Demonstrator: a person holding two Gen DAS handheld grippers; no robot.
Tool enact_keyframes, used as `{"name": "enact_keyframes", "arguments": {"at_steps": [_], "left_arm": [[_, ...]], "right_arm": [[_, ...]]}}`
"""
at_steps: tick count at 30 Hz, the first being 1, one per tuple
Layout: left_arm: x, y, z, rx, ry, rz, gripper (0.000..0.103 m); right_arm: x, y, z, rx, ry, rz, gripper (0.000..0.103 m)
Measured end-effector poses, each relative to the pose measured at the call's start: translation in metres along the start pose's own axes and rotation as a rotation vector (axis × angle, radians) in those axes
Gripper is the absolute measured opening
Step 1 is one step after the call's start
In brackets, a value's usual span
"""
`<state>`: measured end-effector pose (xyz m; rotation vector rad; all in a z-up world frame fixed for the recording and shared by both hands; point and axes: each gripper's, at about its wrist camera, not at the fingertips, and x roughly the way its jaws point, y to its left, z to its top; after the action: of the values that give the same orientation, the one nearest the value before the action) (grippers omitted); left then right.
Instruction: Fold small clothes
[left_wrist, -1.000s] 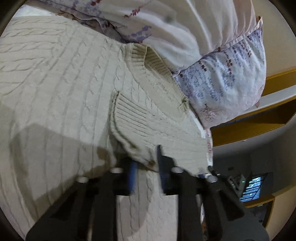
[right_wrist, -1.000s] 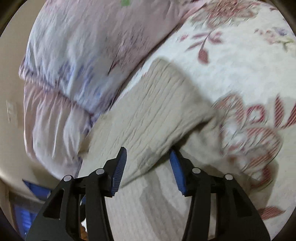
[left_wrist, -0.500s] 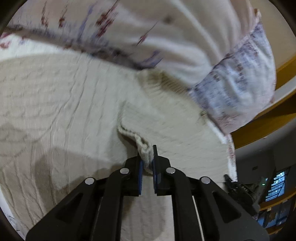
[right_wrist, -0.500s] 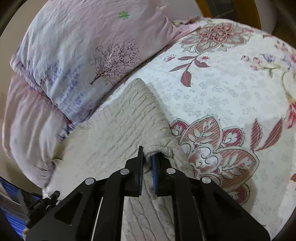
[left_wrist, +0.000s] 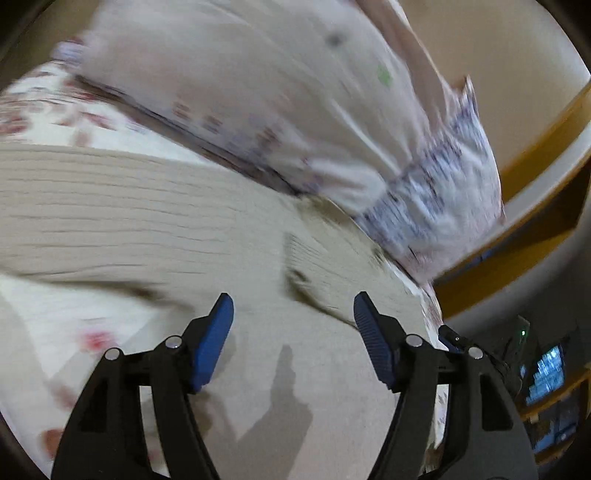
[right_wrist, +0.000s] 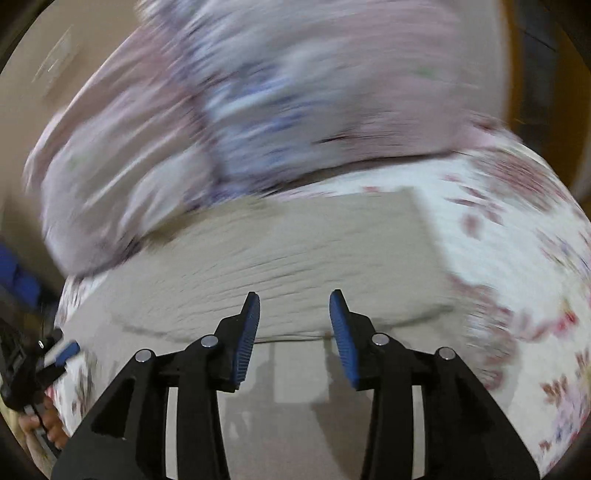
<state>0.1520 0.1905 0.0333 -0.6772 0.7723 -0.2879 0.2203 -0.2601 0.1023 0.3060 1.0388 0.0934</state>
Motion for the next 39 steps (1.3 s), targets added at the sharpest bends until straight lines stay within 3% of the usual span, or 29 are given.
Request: {"name": "enact_keyframes", "arguments": {"at_steps": [4,8,11,12,14,20,23,30,33,39], "left_arm": [[-0.053,0.044,0.002,-0.110,-0.091,0.068,0.067],[-0.101,0.095,0.005,-0.258,-0.172,0.141,0.067],[-0.118,0.122,0.006,-0.345,-0.207,0.175,0.066],[-0.120,0.129,0.006,-0.367,-0.213,0.177,0.066],[-0.120,0.139,0.007,-0.423,-0.225,0.181,0.066],[-0.127,0.169,0.020,-0.538,-0.294,0.207,0.065],[-0.129,0.180,0.027,-0.583,-0.311,0.222,0.053],[-0.125,0.201,0.031,-0.649,-0.294,0.217,0.008],[-0.127,0.192,0.034,-0.632,-0.328,0.204,0.005],[-0.126,0.119,0.069,-0.442,-0.394,0.089,0.005]], "right_arm": [[0.040,0.056,0.002,-0.126,0.066,0.061,0.041],[0.069,0.099,0.000,-0.204,0.079,0.091,0.041],[0.084,0.117,-0.007,-0.247,0.107,0.086,0.041],[0.099,0.124,-0.014,-0.275,0.179,0.073,0.043],[0.099,0.137,-0.023,-0.351,0.142,0.019,0.044],[0.089,0.117,-0.020,-0.206,0.199,0.142,0.048],[0.083,0.110,-0.022,-0.179,0.201,0.164,0.049],[0.073,0.102,-0.025,-0.149,0.201,0.209,0.053],[0.064,0.094,-0.021,-0.137,0.191,0.214,0.053],[0.050,0.075,-0.016,-0.117,0.140,0.204,0.057]]}}
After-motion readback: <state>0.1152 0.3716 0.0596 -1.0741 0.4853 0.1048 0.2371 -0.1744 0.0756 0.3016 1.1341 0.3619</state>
